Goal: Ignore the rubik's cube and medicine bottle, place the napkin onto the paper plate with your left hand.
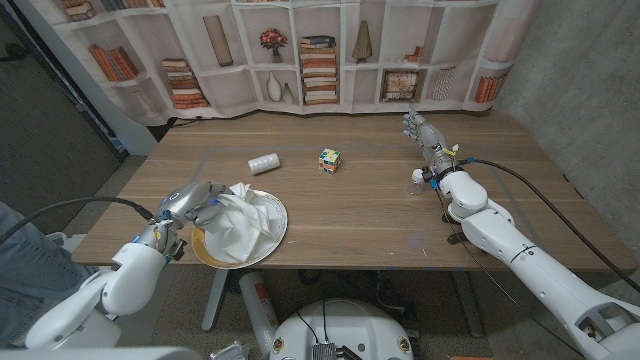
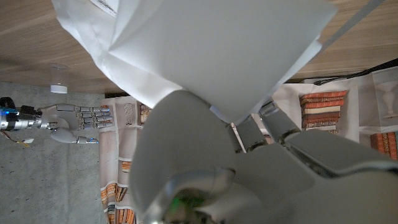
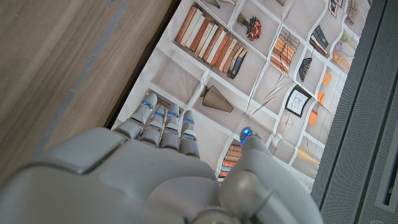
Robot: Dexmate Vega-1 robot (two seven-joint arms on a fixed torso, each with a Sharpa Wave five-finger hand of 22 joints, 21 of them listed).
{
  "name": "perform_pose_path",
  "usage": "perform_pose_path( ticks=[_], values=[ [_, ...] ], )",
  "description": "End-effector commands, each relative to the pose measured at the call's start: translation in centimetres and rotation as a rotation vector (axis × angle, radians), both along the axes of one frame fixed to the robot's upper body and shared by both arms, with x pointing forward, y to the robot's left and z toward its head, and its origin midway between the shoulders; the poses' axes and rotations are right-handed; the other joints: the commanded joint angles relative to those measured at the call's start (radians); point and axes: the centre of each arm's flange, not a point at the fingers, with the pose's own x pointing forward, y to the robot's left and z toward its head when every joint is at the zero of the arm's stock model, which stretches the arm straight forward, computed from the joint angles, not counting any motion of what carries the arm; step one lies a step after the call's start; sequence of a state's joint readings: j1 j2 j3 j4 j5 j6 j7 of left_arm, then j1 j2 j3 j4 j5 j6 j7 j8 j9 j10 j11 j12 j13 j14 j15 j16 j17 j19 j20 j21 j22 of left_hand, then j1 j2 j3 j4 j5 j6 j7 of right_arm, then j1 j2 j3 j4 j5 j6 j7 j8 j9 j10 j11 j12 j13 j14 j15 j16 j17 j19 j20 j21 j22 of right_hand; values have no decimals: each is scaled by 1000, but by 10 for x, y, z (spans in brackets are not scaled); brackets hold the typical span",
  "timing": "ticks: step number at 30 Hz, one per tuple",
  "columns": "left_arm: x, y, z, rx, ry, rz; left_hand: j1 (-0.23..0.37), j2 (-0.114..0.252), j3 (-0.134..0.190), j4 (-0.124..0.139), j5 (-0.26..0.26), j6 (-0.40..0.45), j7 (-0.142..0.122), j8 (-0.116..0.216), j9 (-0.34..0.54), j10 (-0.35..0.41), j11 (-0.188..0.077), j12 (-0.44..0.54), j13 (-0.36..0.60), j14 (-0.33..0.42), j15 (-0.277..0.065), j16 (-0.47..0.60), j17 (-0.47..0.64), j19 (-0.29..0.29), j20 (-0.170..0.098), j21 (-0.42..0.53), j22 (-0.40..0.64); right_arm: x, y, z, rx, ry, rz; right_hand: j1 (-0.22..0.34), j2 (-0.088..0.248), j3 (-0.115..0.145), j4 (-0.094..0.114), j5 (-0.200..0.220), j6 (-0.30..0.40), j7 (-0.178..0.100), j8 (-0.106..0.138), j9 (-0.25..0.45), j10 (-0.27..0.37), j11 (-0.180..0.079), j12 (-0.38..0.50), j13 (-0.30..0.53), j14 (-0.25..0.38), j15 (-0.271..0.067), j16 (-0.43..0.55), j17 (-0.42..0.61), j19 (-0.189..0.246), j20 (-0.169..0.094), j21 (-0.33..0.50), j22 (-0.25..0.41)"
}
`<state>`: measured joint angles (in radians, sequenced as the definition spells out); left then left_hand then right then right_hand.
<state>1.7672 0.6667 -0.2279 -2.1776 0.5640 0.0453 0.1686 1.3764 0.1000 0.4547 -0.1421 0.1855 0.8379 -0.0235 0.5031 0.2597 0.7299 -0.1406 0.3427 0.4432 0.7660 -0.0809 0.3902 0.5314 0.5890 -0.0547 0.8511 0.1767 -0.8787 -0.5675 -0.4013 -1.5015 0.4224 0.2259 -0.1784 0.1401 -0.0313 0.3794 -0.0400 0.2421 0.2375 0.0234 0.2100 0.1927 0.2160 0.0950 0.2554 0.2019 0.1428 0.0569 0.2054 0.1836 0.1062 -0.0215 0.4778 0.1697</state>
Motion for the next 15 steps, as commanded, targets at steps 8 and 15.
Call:
perform_pose_path(
  ticks=[8,15],
  values=[
    [10,-13,-20,-1,37,1,-19,1,0,5,7,4,-14,5,-1,3,-11,-6,8,-4,-96,-15,-10,-25,-2,-1,1,2,-4,-4,0,2,13,9,5,3,-7,0,-6,-1,-2,6,-2,-1,2,2,-4,-4,-1,4,-1,2,-2,6],
    [15,-14,-30,-19,60,-1,-24,0,0,7,7,1,-16,4,-3,2,-11,-10,10,-6,-95,-20,-11,-21,-13,4,3,1,-5,-5,0,4,12,9,5,3,-7,0,-6,-1,-2,6,-2,-1,2,2,-4,-4,-1,4,-1,2,-2,6]
  ],
)
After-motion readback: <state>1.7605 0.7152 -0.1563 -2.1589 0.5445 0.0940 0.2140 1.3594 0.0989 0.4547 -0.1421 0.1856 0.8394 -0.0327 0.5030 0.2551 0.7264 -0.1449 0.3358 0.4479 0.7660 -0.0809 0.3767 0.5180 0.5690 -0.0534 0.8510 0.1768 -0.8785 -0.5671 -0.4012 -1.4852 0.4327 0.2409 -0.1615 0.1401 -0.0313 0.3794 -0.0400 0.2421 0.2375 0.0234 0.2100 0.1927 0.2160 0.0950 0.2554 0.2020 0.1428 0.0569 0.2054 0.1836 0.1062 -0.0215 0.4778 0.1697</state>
